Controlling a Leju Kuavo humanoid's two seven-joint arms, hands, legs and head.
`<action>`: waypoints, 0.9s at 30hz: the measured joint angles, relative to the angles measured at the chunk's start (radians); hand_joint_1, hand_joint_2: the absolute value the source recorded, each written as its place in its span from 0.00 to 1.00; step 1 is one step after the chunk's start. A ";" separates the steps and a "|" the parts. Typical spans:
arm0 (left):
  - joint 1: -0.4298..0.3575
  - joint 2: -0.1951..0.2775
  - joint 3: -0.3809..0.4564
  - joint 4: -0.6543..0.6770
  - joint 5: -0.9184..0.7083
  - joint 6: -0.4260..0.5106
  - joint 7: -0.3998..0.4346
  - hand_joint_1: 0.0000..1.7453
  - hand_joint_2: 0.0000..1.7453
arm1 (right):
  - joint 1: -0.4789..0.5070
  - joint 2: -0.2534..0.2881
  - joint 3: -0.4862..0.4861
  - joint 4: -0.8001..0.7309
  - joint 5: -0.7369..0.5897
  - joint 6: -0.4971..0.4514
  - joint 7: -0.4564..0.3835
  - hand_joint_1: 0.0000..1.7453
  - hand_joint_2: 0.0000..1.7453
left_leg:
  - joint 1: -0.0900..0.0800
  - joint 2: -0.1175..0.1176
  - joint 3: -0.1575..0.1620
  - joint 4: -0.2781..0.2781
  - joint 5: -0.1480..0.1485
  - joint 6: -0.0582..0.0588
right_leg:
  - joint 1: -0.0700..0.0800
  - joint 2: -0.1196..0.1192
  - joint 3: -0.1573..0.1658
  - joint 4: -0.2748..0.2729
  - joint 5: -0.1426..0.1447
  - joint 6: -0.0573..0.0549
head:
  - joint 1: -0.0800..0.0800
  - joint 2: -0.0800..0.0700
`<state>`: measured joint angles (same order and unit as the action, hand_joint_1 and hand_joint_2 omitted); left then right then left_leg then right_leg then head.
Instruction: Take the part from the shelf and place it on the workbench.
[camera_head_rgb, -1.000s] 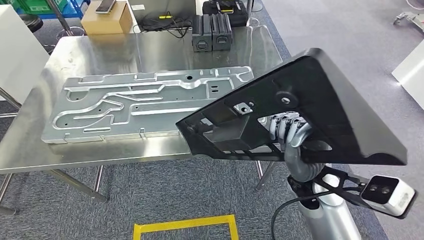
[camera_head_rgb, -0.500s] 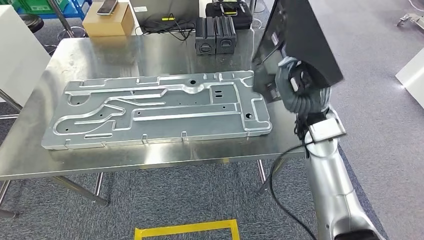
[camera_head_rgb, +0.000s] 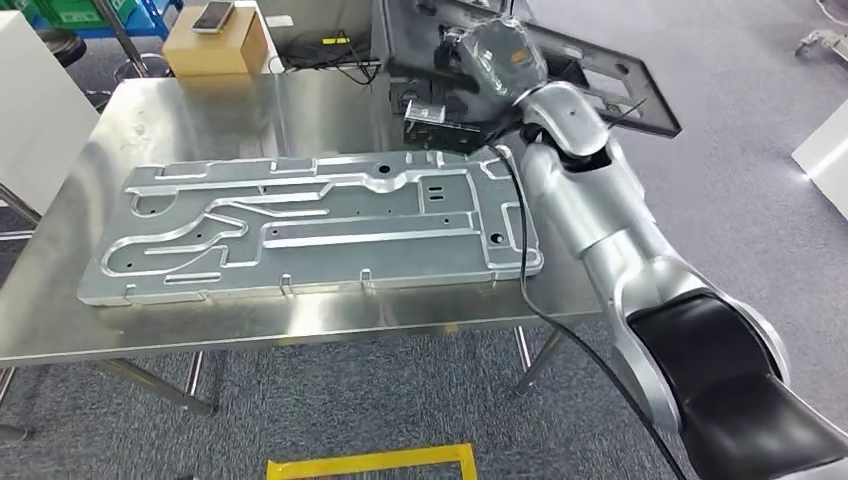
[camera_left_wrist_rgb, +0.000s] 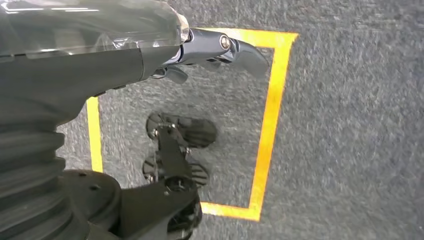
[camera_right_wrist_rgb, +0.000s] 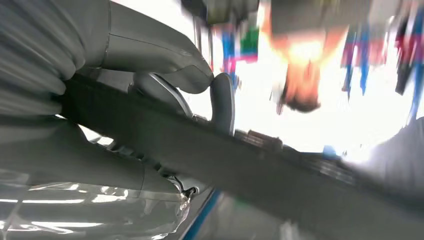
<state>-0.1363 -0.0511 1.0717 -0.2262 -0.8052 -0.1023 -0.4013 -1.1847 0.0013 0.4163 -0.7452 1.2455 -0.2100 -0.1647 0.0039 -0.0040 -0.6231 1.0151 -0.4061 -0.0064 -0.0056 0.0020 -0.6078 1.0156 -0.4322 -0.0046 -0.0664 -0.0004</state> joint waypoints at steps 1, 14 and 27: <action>-0.002 -0.001 -0.001 0.000 -0.001 -0.005 -0.004 0.00 1.00 | -0.009 0.014 0.020 0.054 0.021 0.029 0.018 1.00 1.00 | 0.001 -0.002 -0.001 -0.002 0.002 0.006 | 0.000 -0.002 0.000 -0.002 0.000 0.005 | 0.000 0.000; -0.027 -0.015 -0.032 0.001 -0.021 -0.029 -0.020 0.00 1.00 | -0.011 0.088 0.127 0.378 0.118 0.178 0.147 1.00 1.00 | -0.005 -0.009 0.008 0.001 -0.011 0.022 | 0.006 -0.002 -0.041 0.024 0.022 0.002 | 0.000 0.000; -0.047 -0.026 -0.086 0.003 -0.051 -0.030 -0.031 0.00 1.00 | 0.078 0.130 0.131 0.457 0.146 0.206 0.279 0.00 0.00 | 0.011 0.001 -0.054 0.126 -0.043 -0.017 | 0.002 0.002 -0.008 -0.003 0.011 -0.022 | 0.000 0.000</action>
<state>-0.1836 -0.0775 0.9859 -0.2235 -0.8559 -0.1321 -0.4323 -1.1068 0.1315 0.5478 -0.2881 1.3912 -0.0042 0.1146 0.0146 -0.0034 -0.6771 1.1415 -0.4489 -0.0238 -0.0039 0.0036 -0.6156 1.0128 -0.4208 -0.0263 -0.0665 -0.0004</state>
